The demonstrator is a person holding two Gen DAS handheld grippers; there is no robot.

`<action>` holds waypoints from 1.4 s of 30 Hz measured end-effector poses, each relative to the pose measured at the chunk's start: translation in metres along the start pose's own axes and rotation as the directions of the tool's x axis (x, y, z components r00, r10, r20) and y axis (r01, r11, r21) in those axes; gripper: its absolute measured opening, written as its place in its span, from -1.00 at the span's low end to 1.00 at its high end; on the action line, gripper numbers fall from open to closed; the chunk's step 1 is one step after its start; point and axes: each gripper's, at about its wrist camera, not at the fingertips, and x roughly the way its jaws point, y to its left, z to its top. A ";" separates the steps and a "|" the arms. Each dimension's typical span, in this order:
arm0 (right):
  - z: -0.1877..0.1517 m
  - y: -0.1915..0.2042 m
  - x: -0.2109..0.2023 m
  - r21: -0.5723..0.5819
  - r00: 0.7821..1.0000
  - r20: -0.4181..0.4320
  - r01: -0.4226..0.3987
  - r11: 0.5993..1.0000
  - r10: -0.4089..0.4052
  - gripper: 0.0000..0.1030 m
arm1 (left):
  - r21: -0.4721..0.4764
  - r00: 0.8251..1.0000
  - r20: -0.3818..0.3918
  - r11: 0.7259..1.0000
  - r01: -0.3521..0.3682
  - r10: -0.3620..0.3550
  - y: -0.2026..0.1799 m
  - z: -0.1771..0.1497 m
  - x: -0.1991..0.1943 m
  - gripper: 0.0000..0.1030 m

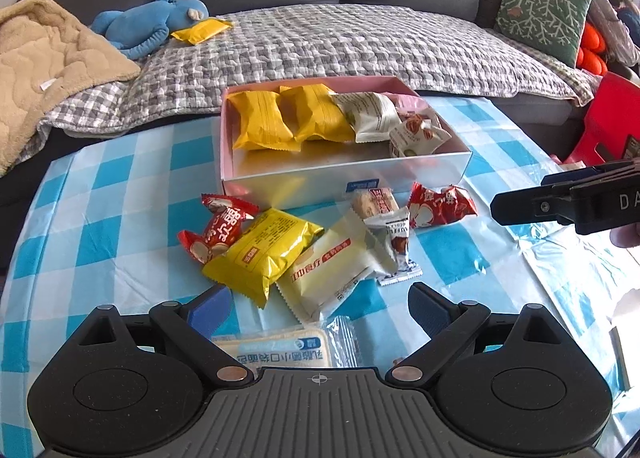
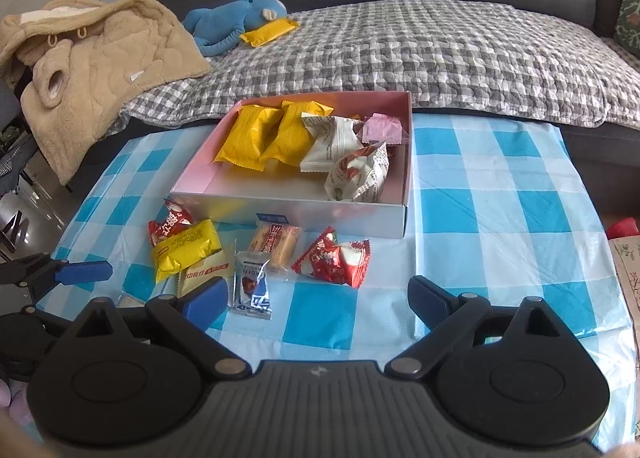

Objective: Organize snacks
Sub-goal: 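Withdraw both open tools from the box back over the table, then grasp the white milk-bread packet with the left tool while the right tool grasps the orange lotus-biscuit packet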

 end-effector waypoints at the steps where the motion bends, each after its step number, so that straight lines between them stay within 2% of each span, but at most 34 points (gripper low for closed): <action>1: -0.002 0.001 0.000 -0.001 1.000 0.004 -0.008 1.000 0.008 0.88 | 0.006 1.000 0.005 1.000 -0.003 0.003 0.001 -0.003 -0.001 0.88; 13: -0.039 0.017 0.004 -0.110 0.999 0.011 -0.032 0.993 0.033 0.91 | 0.060 0.997 0.049 0.997 -0.057 0.054 0.027 -0.049 -0.002 0.88; 19: -0.063 0.030 0.007 -0.216 0.995 -0.002 -0.096 0.972 0.098 0.92 | 0.165 0.994 0.104 0.986 -0.037 0.019 0.037 -0.064 0.003 0.88; 22: -0.071 0.037 0.008 -0.276 0.990 -0.027 -0.141 0.951 0.139 0.92 | 0.246 0.989 0.141 0.969 0.016 -0.052 0.043 -0.063 0.002 0.88; 25: -0.077 0.045 0.009 -0.327 0.985 -0.052 -0.173 0.929 0.165 0.93 | 0.291 0.984 0.133 0.954 0.080 -0.123 0.044 -0.056 0.004 0.88; 30: -0.084 0.057 0.012 -0.394 0.978 -0.087 -0.207 0.895 0.188 0.93 | 0.378 0.980 0.067 0.914 0.150 -0.188 0.030 -0.047 0.016 0.88; 34: -0.089 0.065 0.017 -0.448 0.980 -0.107 -0.197 0.872 0.166 0.92 | 0.403 0.983 -0.017 0.899 0.173 -0.182 0.021 -0.045 0.033 0.88; 39: -0.095 0.069 0.026 -0.490 0.987 -0.116 -0.153 0.858 0.109 0.88 | 0.327 0.974 -0.128 0.920 0.217 -0.185 0.026 -0.042 0.041 0.87; 42: -0.094 0.068 0.028 -0.484 0.990 -0.102 -0.139 0.864 0.102 0.87 | 0.293 0.968 -0.155 0.927 0.235 -0.196 0.027 -0.046 0.038 0.86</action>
